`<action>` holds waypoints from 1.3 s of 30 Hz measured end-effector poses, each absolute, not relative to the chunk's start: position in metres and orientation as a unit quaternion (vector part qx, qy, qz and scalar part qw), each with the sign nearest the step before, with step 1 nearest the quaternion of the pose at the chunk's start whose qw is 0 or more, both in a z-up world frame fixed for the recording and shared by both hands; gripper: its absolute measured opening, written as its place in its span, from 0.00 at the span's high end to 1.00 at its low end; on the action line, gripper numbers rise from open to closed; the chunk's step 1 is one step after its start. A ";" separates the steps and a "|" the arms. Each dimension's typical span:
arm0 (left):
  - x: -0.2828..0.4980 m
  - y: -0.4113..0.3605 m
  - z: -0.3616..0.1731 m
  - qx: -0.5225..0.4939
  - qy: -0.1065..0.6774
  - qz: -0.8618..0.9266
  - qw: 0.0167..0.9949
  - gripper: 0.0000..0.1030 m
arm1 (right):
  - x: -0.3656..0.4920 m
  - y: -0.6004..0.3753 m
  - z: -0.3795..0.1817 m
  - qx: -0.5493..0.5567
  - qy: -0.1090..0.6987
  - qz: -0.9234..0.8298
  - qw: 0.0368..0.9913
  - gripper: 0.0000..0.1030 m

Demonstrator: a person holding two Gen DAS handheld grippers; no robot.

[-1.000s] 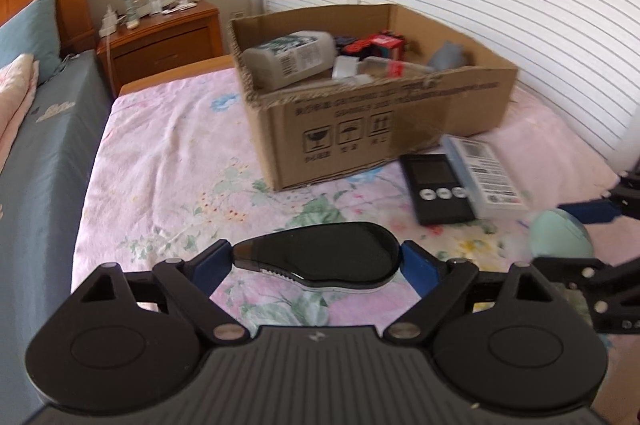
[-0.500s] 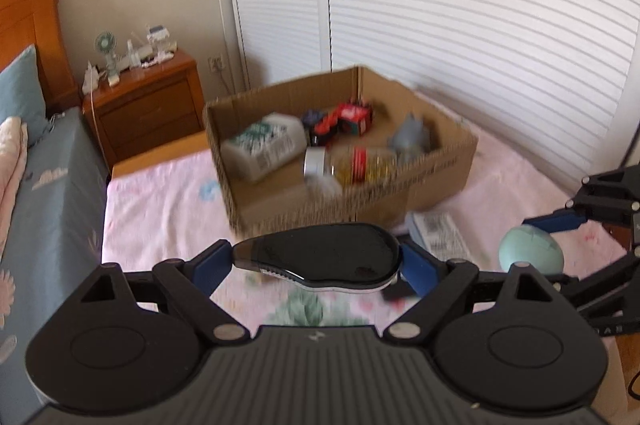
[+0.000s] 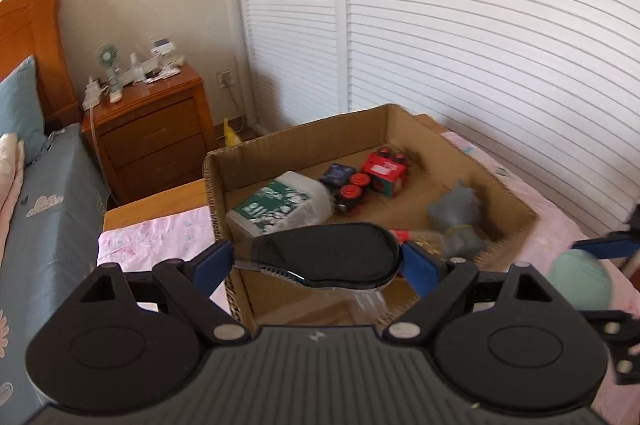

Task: Organize rigid objects
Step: 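Carry the case into the box with the right tool while the left tool drops the black object in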

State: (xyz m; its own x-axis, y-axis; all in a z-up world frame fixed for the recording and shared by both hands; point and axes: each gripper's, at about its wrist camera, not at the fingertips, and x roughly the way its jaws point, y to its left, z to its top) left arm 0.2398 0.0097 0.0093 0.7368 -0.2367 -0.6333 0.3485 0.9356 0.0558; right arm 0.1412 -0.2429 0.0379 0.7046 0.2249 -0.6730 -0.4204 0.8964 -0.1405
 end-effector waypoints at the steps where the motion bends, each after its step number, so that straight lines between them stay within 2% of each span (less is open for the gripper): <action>1: 0.245 0.010 0.006 0.083 0.327 -0.150 0.929 0.13 | 0.143 -0.244 0.039 -0.143 0.340 0.176 0.913 0.44; 7: 0.253 0.022 -0.008 0.044 0.343 -0.121 0.930 0.11 | 0.152 -0.243 0.045 -0.152 0.335 0.175 0.913 0.44; 15: 0.211 0.029 -0.001 0.044 0.346 -0.131 0.928 0.02 | 0.160 -0.237 0.050 -0.157 0.334 0.184 0.911 0.44; 26: 0.157 0.031 -0.001 0.036 0.344 -0.103 0.933 0.02 | 0.206 -0.225 0.066 -0.136 0.339 0.193 0.910 0.44; 39: 0.142 0.040 -0.008 0.027 0.343 -0.097 0.934 0.02 | 0.286 -0.202 0.067 -0.135 0.367 0.170 0.905 0.44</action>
State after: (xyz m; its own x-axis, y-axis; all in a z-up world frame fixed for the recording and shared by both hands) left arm 0.1419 0.0399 -0.0081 0.7459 -0.1626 -0.6459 0.2001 0.9797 -0.0155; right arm 0.2865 -0.2018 0.0668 0.6733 0.2088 -0.7093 -0.4070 0.9056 -0.1198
